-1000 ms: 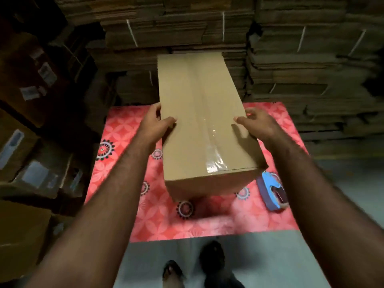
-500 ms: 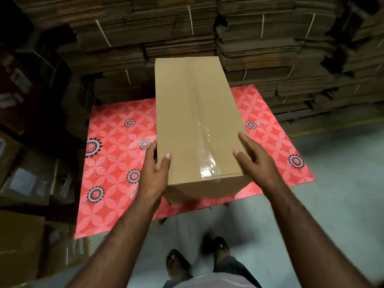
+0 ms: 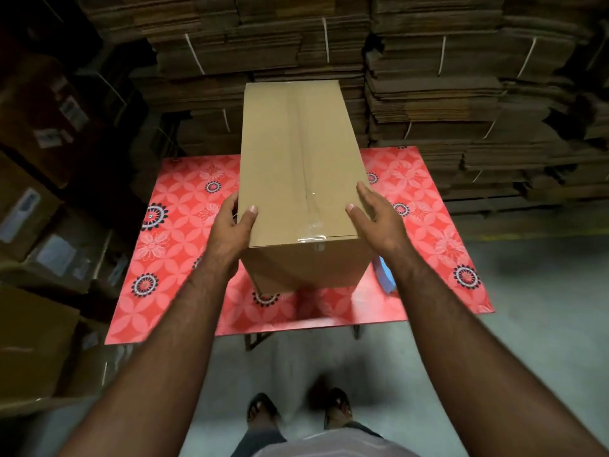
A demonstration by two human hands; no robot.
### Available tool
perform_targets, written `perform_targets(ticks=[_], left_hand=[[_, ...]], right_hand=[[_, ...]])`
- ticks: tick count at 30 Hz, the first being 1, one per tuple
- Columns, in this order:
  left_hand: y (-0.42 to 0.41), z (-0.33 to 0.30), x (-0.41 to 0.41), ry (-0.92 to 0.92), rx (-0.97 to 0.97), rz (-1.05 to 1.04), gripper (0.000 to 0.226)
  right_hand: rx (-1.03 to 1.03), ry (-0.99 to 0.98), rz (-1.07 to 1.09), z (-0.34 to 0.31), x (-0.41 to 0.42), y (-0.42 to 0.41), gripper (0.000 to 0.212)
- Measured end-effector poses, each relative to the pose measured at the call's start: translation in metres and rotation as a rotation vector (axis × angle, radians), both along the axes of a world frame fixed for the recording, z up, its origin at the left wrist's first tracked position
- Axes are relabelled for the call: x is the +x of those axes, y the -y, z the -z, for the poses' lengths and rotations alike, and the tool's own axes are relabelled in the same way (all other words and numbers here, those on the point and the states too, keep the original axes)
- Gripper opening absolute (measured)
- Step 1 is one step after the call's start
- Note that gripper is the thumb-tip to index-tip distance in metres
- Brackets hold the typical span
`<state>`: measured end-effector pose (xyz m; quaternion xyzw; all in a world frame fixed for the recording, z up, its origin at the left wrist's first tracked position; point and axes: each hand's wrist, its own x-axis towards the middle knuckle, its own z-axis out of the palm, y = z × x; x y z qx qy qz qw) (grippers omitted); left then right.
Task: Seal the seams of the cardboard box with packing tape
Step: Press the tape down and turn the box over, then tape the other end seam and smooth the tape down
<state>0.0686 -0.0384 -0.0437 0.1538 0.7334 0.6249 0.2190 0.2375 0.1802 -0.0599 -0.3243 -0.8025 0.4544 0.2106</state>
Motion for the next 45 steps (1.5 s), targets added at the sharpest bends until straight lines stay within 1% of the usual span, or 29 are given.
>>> perform_targets(ticks=[2,3,5,6,7,8,9,10,11,13,14,18,20,22,24,26,28,29,30,32,33,34,35,37,38,39,40,42,45], left_hand=[[-0.005,0.001,0.000,-0.012,0.004,-0.013,0.042],[-0.006,0.002,0.000,-0.017,0.003,-0.024,0.041],[-0.008,0.004,0.001,-0.029,0.003,-0.054,0.040],[-0.008,0.005,0.001,-0.033,0.002,-0.067,0.041],[-0.009,0.006,0.003,-0.035,-0.002,-0.074,0.041],[-0.009,0.007,0.004,-0.035,-0.005,-0.079,0.042],[-0.009,0.007,0.005,-0.037,-0.009,-0.083,0.043],[-0.008,0.008,0.007,-0.040,-0.011,-0.086,0.043],[-0.007,0.009,0.007,-0.044,-0.015,-0.087,0.044],[-0.006,0.009,0.007,-0.042,-0.016,-0.085,0.044],[-0.006,0.009,0.006,-0.043,-0.020,-0.084,0.044],[-0.007,0.004,0.006,-0.064,-0.045,-0.047,0.040],[-0.007,0.001,0.005,-0.068,-0.046,-0.031,0.039],[-0.006,0.001,0.003,-0.080,-0.070,-0.017,0.039],[-0.006,0.002,0.002,-0.148,-0.139,-0.018,0.041],[-0.005,0.003,0.003,-0.358,-0.336,-0.035,0.050],[-0.007,0.001,0.005,-0.597,-0.569,-0.060,0.063],[-0.009,-0.006,0.009,-0.674,-0.616,-0.089,0.067],[-0.012,-0.012,0.014,-0.721,-0.602,-0.116,0.067],[-0.021,-0.028,0.027,-0.786,-0.488,-0.123,0.060],[-0.026,-0.036,0.032,-0.780,-0.404,-0.109,0.054],[-0.032,-0.047,0.039,-0.735,-0.310,-0.084,0.046],[-0.036,-0.059,0.046,-0.637,-0.222,-0.053,0.036],[-0.044,-0.083,0.063,-0.383,-0.063,0.055,0.019],[-0.046,-0.093,0.071,-0.258,0.005,0.123,0.019],[-0.046,-0.103,0.078,-0.160,0.053,0.186,0.023],[-0.044,-0.113,0.084,-0.102,0.075,0.241,0.029],[-0.038,-0.128,0.091,-0.057,0.077,0.321,0.039],[-0.019,-0.143,0.088,0.005,0.064,0.359,0.046]], right_hand=[[0.008,0.005,-0.036,0.003,-0.004,-0.008,0.060],[-0.032,-0.014,-0.066,0.002,-0.004,-0.011,0.060],[-0.251,-0.134,-0.118,-0.001,0.003,-0.016,0.057],[-0.373,-0.207,-0.118,-0.003,0.010,-0.018,0.051],[-0.469,-0.248,-0.070,-0.001,0.019,-0.023,0.042],[-0.513,-0.258,0.010,0.002,0.029,-0.026,0.034],[-0.511,-0.229,0.111,0.009,0.040,-0.030,0.030],[-0.454,-0.131,0.210,0.021,0.050,-0.035,0.032],[-0.341,0.031,0.262,0.036,0.060,-0.041,0.036],[-0.122,0.353,0.208,0.071,0.075,-0.045,0.039],[-0.054,0.446,0.162,0.087,0.079,-0.045,0.041],[0.045,0.568,0.077,0.118,0.072,-0.038,0.058],[0.071,0.616,0.091,0.124,0.067,-0.034,0.056],[0.084,0.599,0.125,0.123,0.064,-0.035,0.053],[0.040,0.575,0.156,0.117,0.067,-0.040,0.063],[-0.144,0.476,0.200,0.103,0.076,-0.047,0.071],[-0.384,0.256,0.253,0.081,0.092,-0.046,0.076],[-0.468,0.144,0.268,0.068,0.100,-0.044,0.077],[-0.524,0.055,0.268,0.054,0.108,-0.041,0.077],[-0.568,-0.095,0.230,0.024,0.121,-0.035,0.075],[-0.569,-0.160,0.200,0.008,0.124,-0.030,0.075],[-0.559,-0.206,0.171,-0.007,0.127,-0.025,0.076],[-0.536,-0.241,0.140,-0.023,0.129,-0.019,0.077],[-0.475,-0.283,0.088,-0.054,0.129,0.002,0.077],[-0.435,-0.287,0.061,-0.068,0.126,0.015,0.074],[-0.387,-0.286,0.040,-0.081,0.122,0.029,0.071],[-0.330,-0.277,0.026,-0.091,0.117,0.045,0.070],[-0.196,-0.240,0.011,-0.106,0.107,0.074,0.069],[-0.040,-0.182,0.008,-0.119,0.093,0.110,0.067]])
